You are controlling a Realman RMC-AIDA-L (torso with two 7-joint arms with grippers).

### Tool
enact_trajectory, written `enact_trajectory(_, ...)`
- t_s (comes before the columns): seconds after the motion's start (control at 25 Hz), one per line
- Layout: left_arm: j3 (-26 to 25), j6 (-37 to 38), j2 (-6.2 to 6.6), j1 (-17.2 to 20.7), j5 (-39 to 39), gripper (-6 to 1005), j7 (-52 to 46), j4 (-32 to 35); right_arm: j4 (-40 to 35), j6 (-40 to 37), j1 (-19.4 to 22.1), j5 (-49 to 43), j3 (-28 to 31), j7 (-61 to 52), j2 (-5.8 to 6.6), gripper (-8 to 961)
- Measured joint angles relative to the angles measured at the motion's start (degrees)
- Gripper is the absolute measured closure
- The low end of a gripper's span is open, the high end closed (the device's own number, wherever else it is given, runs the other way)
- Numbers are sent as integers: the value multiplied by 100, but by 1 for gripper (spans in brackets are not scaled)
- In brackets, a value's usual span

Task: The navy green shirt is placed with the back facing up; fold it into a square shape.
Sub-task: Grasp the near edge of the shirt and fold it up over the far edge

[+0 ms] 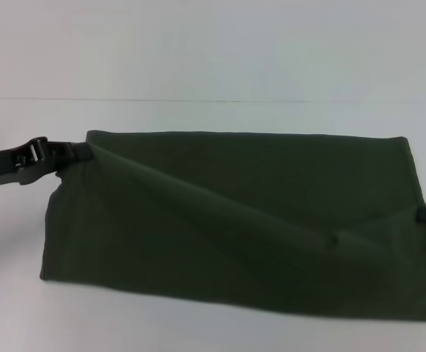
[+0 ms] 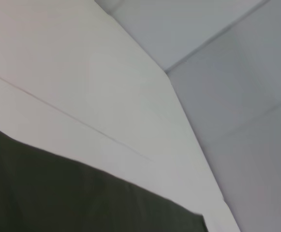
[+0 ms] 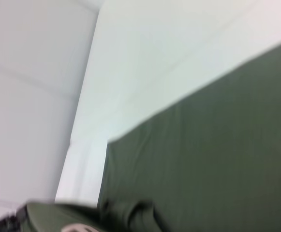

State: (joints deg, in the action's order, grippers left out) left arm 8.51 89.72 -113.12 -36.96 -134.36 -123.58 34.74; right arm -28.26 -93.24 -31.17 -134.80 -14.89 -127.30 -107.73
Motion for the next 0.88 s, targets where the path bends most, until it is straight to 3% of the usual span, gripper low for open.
enact_trajectory(0.36,27,-1154,-142,-77,380,951,325,-399,410,1459,-304,646,-22,-54,-86,923)
enact_trajectory(0.68,33,-2169,-348,-163,884,951,850,-605,452,2765,-737,822,-58,139,-311,923)
enact_trajectory(0.88,56,-2816,-550,-346,1074,951,1338,-674,422,3169,-996,920,-67,323,-451,923)
